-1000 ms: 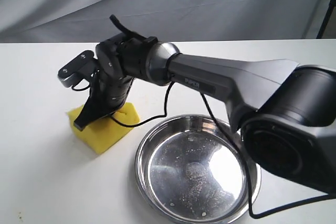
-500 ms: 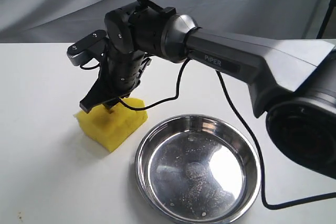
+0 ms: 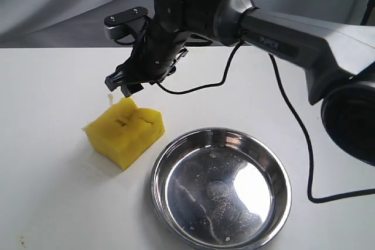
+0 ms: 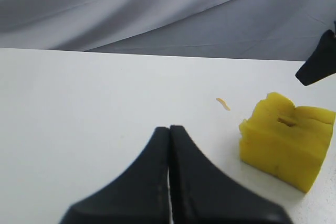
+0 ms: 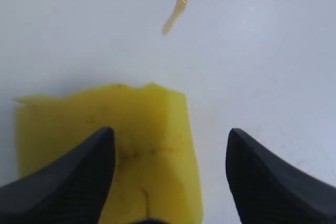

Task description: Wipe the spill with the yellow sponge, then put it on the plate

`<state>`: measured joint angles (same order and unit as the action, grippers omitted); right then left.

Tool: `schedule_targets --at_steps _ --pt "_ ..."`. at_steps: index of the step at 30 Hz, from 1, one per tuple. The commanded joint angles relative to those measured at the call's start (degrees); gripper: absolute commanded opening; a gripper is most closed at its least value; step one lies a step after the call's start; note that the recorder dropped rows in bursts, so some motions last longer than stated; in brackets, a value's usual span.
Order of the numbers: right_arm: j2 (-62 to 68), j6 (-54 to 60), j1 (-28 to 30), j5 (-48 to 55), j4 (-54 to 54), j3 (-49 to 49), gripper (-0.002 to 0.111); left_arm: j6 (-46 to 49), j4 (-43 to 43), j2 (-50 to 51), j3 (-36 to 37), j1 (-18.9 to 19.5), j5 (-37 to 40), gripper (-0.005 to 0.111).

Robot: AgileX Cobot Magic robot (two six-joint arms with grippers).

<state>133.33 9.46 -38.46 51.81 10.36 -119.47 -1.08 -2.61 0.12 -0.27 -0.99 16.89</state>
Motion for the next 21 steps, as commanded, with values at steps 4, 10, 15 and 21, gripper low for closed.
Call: schedule_targets --at_steps 4,10,15,21 --pt "2.5 12.8 1.2 -6.1 10.9 0.1 0.058 -0.3 -0.6 -0.1 0.3 -0.3 -0.5 0.0" --pt "5.1 10.5 1.2 -7.1 9.2 0.1 0.058 -0.3 -0.6 -0.1 0.3 -0.3 -0.5 0.0" --pt "6.8 10.5 1.2 -7.4 9.0 0.1 0.058 -0.3 -0.6 -0.1 0.3 -0.3 -0.5 0.0" --pt "7.7 10.5 1.2 -8.3 9.2 0.1 0.049 -0.3 -0.6 -0.1 0.3 -0.3 -0.5 0.0"
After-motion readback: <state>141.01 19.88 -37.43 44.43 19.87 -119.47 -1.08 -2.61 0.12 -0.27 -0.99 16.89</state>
